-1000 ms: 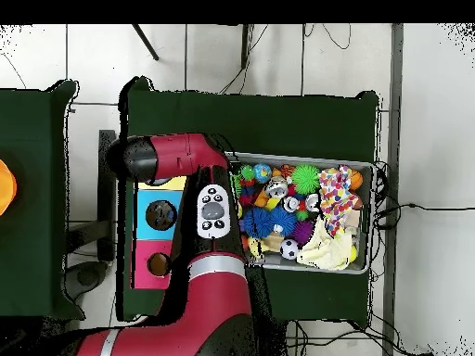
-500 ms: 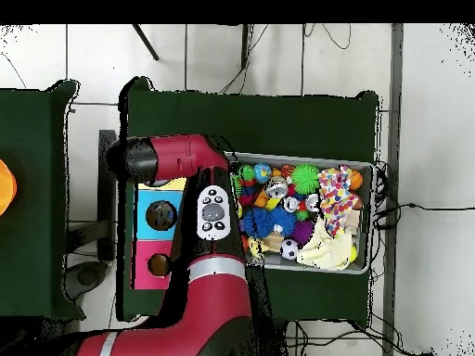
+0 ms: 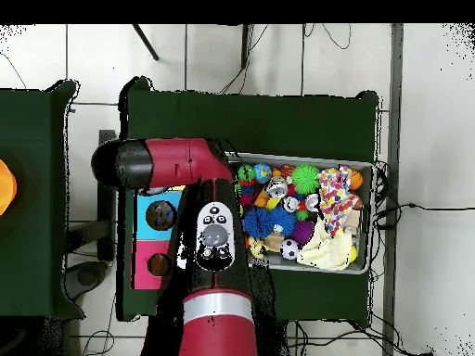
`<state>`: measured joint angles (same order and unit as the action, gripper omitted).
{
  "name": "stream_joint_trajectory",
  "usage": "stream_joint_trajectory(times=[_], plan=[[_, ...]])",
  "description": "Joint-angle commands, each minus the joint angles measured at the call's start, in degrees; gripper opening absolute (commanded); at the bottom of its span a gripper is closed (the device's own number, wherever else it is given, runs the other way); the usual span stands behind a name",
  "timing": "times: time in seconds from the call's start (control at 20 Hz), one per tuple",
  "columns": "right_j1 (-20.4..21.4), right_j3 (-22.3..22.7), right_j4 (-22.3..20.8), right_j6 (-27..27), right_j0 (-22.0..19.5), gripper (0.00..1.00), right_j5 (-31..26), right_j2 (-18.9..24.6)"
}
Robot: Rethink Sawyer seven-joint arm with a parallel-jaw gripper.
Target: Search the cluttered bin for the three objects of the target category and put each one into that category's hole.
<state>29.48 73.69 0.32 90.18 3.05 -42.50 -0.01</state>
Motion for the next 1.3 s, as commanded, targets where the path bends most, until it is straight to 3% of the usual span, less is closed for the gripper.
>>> stream_joint_trajectory(times=[0.05, 0.45, 0.75, 0.95, 1.3], plan=[[6.7, 7.2, 1.9, 10.6, -0.1, 1.00, -8.0, -0.8], [9.2, 8.3, 2.3, 10.9, 0.3, 1.00, -10.0, -1.5], [11.9, 11.2, 2.4, 7.1, -2.4, 1.00, -9.9, -1.0], [13.4, 13.1, 1.5, 1.9, -5.9, 1.00, -9.7, -0.4], [10.7, 13.6, -1.4, -5.8, -12.7, 1.00, -5.5, 3.5]])
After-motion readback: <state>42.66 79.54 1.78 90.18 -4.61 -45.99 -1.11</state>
